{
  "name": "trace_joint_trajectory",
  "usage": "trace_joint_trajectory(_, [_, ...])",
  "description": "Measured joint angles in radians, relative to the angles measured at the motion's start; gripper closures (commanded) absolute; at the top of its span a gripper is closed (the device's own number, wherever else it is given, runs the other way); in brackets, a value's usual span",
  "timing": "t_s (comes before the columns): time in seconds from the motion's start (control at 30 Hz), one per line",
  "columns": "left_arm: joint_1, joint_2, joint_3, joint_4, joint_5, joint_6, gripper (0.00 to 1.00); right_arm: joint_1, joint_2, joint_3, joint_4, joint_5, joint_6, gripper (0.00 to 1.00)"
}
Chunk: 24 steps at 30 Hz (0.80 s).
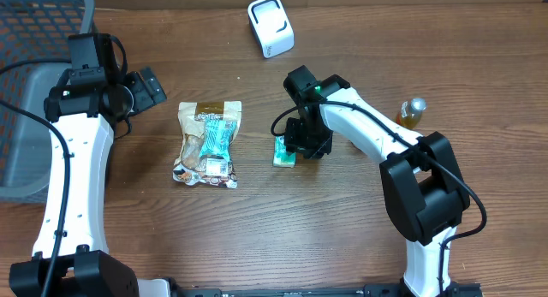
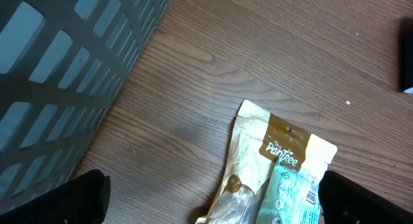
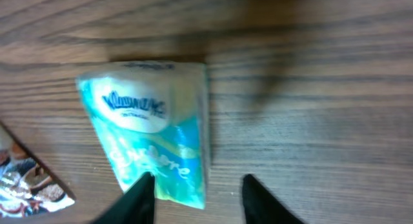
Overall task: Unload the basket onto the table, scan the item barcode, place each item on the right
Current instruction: 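Lower the right gripper and grasp the tissue pack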
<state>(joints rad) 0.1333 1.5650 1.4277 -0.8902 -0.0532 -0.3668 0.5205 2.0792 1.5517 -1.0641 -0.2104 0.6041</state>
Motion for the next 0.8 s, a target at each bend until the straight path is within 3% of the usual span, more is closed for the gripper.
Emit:
trace_joint_trajectory(0.4, [0.000, 0.000, 0.000, 0.000, 0.000, 0.000, 0.00, 0.000, 0.000, 0.000, 0.089, 0.029, -0.001, 0.61])
trace_joint_trajectory(0.5, [0.000, 0.000, 0.000, 0.000, 0.000, 0.000, 0.00, 0.000, 0.000, -0.001, 0.089, 0.035, -0.001, 0.58])
trace_joint_trajectory(0.63, [0.000, 0.000, 0.000, 0.000, 0.000, 0.000, 0.01, 0.000, 0.000, -0.019, 0.100, 0.039, -0.004, 0.45])
trace_joint_trajectory(0.7, [0.000, 0.000, 0.000, 0.000, 0.000, 0.000, 0.01, 0.000, 0.000, -0.036, 0.113, 0.041, -0.002, 0.44])
trace_joint_trajectory(0.8, [0.000, 0.000, 0.000, 0.000, 0.000, 0.000, 0.00, 0.000, 0.000, -0.059, 0.123, 0.042, -0.001, 0.53])
